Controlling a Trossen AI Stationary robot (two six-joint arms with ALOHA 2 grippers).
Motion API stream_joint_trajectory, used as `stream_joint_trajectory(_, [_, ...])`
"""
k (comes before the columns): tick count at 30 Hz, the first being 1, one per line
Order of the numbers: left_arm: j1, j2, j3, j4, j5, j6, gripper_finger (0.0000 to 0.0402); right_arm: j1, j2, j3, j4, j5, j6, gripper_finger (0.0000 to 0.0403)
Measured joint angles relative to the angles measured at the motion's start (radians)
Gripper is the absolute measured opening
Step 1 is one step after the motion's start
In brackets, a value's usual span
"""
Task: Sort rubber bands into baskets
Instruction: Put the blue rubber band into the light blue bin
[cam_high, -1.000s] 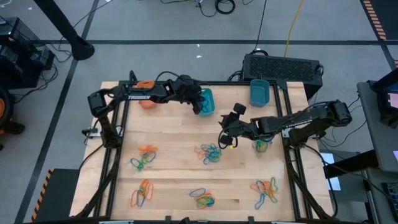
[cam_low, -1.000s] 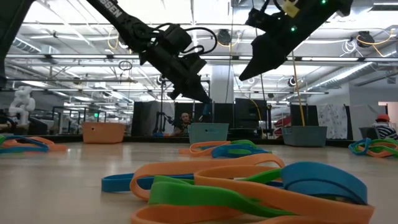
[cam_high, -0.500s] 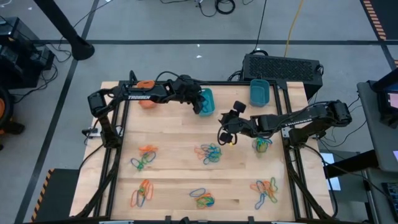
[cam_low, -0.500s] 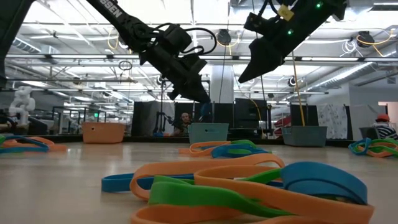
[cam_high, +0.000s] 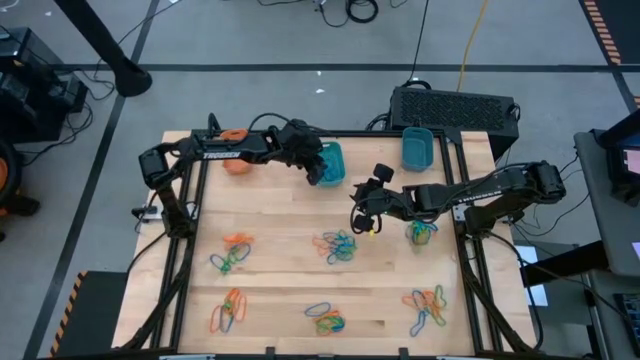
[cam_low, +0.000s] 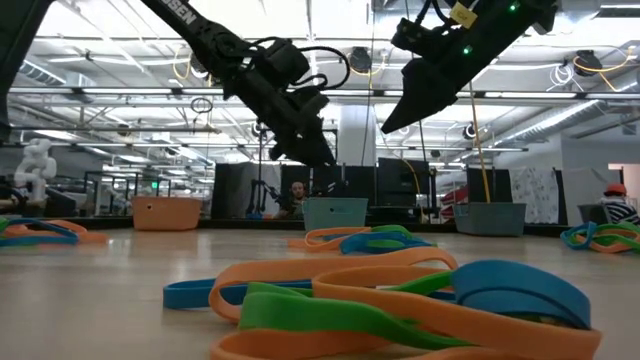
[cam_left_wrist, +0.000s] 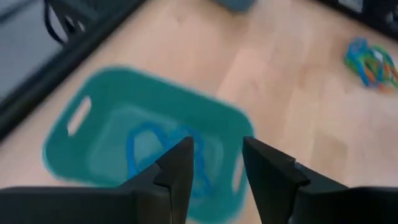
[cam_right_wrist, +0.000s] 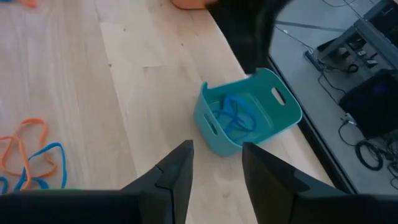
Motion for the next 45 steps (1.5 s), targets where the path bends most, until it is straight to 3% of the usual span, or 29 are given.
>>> stream_joint_trajectory(5, [-0.060, -0.091, 0.010, -0.285, 0.079, 0.039, 0.0146, 0.000, 0.000, 0.000, 0.025, -0.116, 0.005, 0.0130])
stream_joint_trajectory(10, [-0.215, -0.186, 0.009, -0.567, 0.081, 0.072, 0.0146, 0.001, 0.000, 0.000, 0.093, -0.276, -0.001, 0.0130])
stream_joint_trajectory(16, [-0.482, -0.286, -0.031, -0.642, 0.070, -0.082, 0.0146, 0.001, 0.000, 0.000, 0.133, -0.310, -0.001, 0.0130])
stream_joint_trajectory(24, [-0.803, -0.313, -0.052, -0.850, -0.204, -0.385, 0.0146, 0.014, 0.000, 0.000, 0.148, -0.311, 0.014, 0.0130])
stream_joint_trajectory(29, [-0.909, -0.305, -0.052, -0.830, -0.319, -0.449, 0.0146, 0.054, 0.000, 0.000, 0.081, -0.311, 0.023, 0.0130])
stream_joint_trajectory(34, [-0.956, -0.305, -0.052, -0.716, -0.447, -0.422, 0.0146, 0.095, -0.022, 0.000, -0.132, -0.358, 0.129, 0.0130])
stream_joint_trajectory(40, [-0.955, -0.284, -0.069, -0.491, -0.556, -0.239, 0.0146, 0.123, -0.063, 0.000, -0.434, -0.411, 0.364, 0.0130])
stream_joint_trajectory(45, [-0.912, -0.281, -0.183, -0.169, -0.633, -0.108, 0.0146, 0.148, -0.064, 0.001, -0.636, -0.314, 0.528, 0.0130])
